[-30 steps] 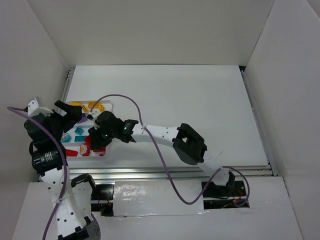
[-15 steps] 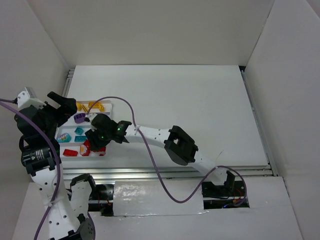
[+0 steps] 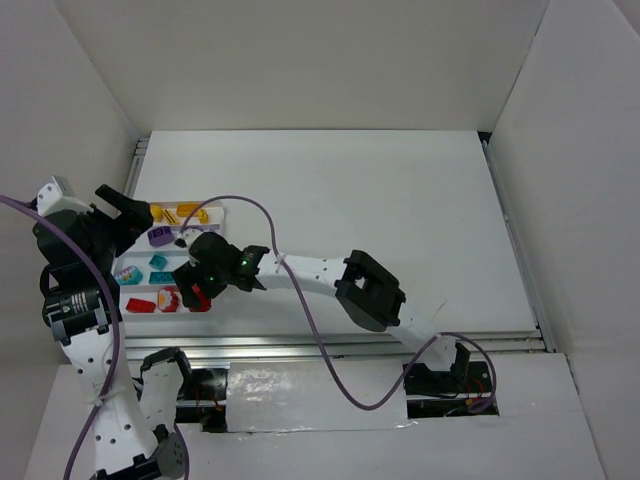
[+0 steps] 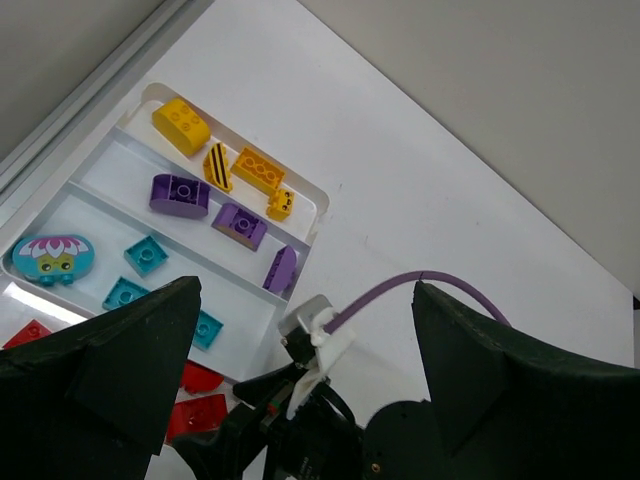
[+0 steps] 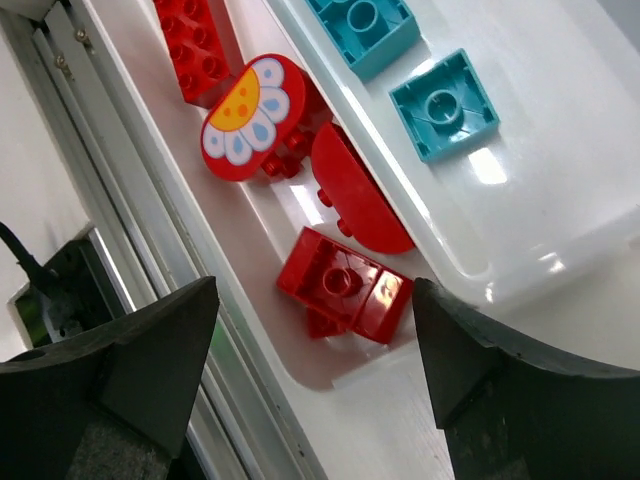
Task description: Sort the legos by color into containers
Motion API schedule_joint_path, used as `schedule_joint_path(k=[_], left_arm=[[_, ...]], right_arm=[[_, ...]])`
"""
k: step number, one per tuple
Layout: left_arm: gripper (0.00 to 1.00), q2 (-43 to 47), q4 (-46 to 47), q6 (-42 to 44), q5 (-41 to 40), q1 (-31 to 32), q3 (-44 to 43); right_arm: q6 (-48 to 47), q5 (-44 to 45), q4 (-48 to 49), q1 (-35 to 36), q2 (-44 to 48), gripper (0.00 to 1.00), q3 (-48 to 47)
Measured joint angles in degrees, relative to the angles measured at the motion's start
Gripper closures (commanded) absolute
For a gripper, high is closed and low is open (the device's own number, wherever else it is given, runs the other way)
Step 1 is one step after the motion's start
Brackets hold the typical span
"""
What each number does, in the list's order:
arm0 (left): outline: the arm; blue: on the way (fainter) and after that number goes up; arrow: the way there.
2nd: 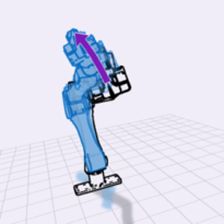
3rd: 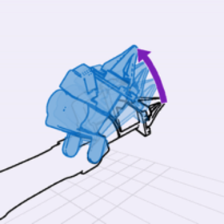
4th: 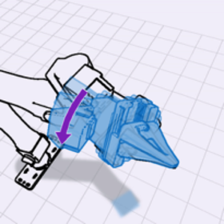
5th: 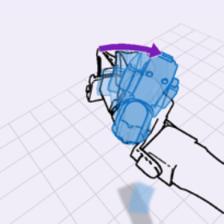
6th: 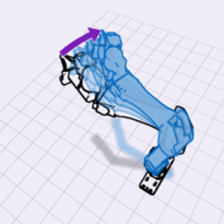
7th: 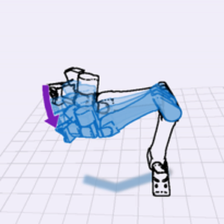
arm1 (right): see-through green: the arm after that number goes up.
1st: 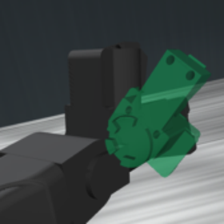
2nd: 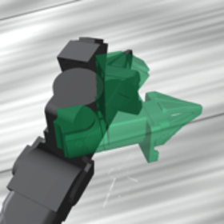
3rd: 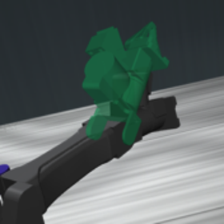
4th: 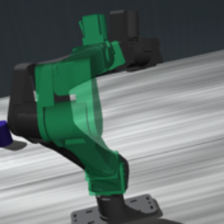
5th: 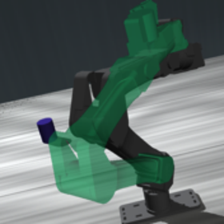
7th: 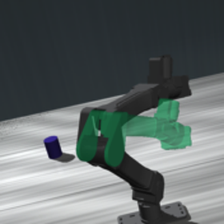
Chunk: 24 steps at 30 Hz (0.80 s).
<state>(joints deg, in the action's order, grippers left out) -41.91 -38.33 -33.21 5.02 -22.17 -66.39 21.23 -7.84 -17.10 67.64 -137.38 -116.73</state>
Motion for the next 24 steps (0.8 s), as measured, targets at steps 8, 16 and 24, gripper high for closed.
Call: schedule_joint_path(k=[8, 16, 24], left_arm=[[0.01, -1.0, -0.9, 0.3, -2.7, 0.8, -0.4], [0.01, -5.7, 1.6, 3.9, 3.5, 3.8, -0.3], [0.01, -7.0, -3.7, 9.7, -4.3, 18.3, -3.5]], right_arm=[[-0.1, 5.9, 8.8, -0.3, 24.6, 0.00, 30.1], [-2.1, 24.5, 7.5, -1.2, 66.4, 0.00, 50.0], [0.1, 45.8, -14.9, -2.0, 93.6, 0.00, 47.5]])
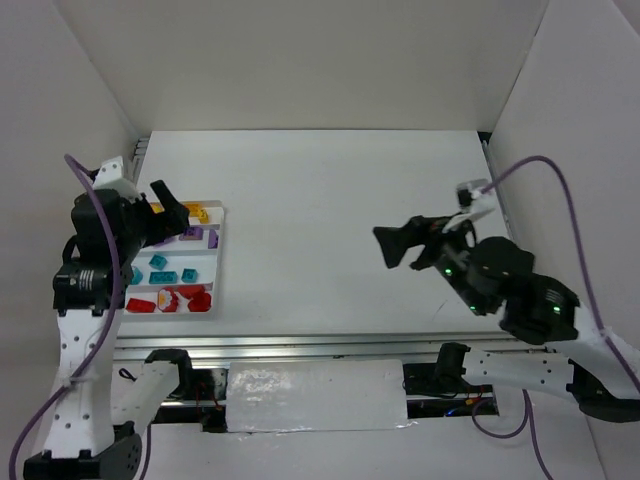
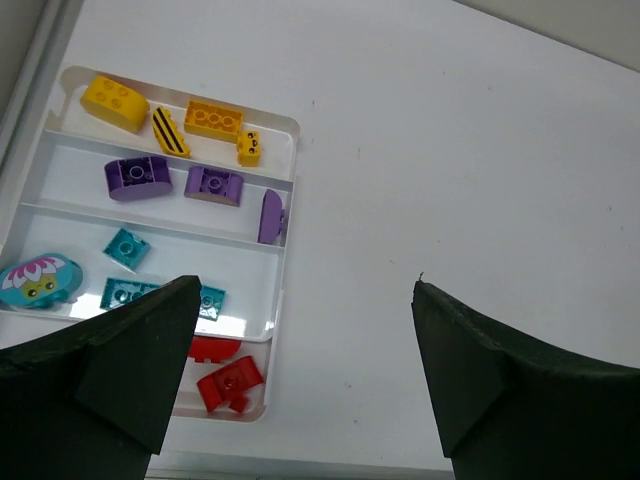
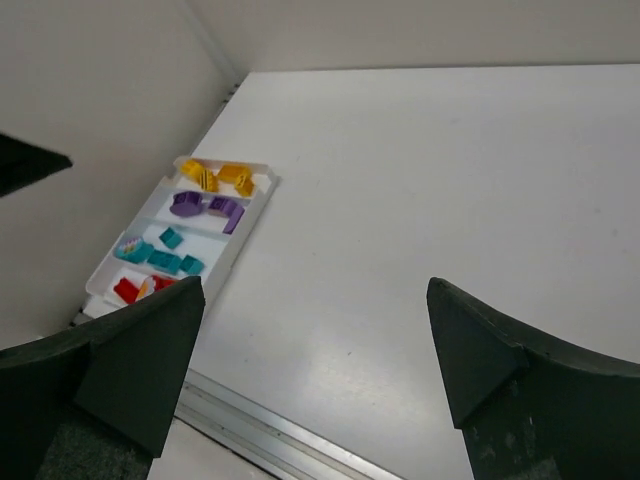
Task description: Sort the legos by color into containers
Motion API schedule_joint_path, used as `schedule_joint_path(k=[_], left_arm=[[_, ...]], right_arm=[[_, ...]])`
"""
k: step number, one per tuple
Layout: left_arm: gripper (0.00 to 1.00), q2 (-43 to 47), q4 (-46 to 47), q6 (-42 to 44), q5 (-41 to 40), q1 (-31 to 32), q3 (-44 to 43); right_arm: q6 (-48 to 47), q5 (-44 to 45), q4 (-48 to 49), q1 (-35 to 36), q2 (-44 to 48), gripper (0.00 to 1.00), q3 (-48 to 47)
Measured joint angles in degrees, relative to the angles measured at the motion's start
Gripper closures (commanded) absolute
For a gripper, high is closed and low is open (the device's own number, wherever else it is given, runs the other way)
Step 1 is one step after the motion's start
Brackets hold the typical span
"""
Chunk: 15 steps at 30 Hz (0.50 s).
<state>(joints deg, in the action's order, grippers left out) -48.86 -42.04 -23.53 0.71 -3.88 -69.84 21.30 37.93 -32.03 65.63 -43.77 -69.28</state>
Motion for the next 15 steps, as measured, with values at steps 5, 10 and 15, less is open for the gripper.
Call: schedule_joint_path(k=[5, 10, 15], left_arm=[[0.01, 10.2, -3.9, 1.8, -9.7, 8.0, 0.2], [0.01, 24.8, -7.2, 1.8, -14.8, 9.3, 3.7], [0.01, 30.9, -11.6, -1.3, -20.1, 9.5, 5.0]], right_arm=[[4.7, 4.5, -15.4, 0.0, 9.4, 0.01, -8.1], [7.3, 5.0, -26.4, 0.0, 18.2, 0.00, -10.9], [8.5, 5.0, -34.0, 0.0, 23.4, 0.00, -11.6]])
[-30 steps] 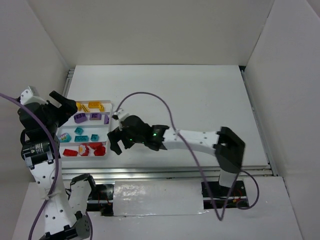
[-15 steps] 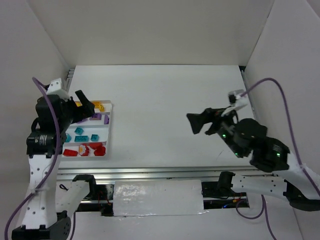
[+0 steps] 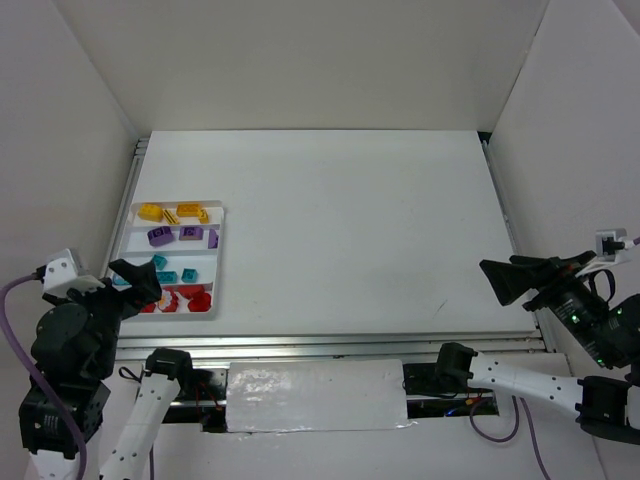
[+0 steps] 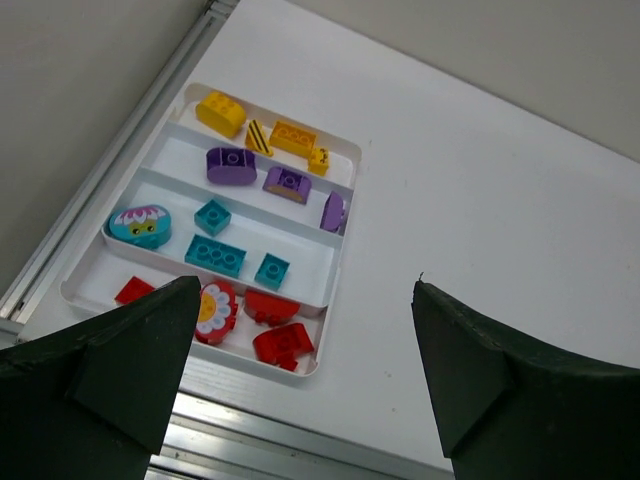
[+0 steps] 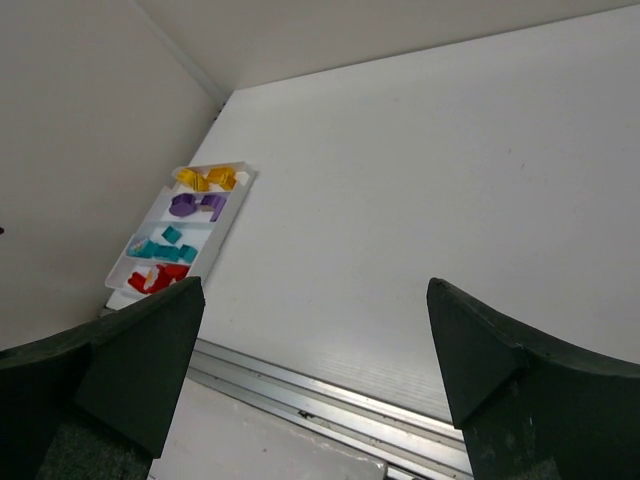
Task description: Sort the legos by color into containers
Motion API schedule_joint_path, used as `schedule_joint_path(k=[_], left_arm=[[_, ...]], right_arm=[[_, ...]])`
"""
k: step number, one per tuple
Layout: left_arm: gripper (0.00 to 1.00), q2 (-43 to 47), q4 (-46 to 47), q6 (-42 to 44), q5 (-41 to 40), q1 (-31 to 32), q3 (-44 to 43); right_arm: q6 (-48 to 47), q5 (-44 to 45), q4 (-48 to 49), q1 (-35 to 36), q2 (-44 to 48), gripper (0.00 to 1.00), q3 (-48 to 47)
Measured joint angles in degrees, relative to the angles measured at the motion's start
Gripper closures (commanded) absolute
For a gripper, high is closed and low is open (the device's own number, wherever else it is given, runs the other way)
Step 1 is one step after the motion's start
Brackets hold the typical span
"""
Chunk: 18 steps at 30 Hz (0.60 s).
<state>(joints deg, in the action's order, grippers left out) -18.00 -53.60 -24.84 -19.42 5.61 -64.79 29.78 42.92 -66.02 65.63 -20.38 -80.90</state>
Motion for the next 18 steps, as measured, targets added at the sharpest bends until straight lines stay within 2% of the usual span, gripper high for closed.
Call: schedule_joint_path(k=[5, 18], left_arm=[[0.00, 0.3, -2.2, -1.3, -2.7, 0.1, 2.1], [0.00, 0.3, -1.8, -2.4, -5.2, 0.1, 2.2]], right_arm=[[0.0, 0.1, -2.8, 0.0, 2.8, 0.00, -0.6], [-0.1, 1.3, -3.5, 0.0, 2.8, 0.00, 1.5]])
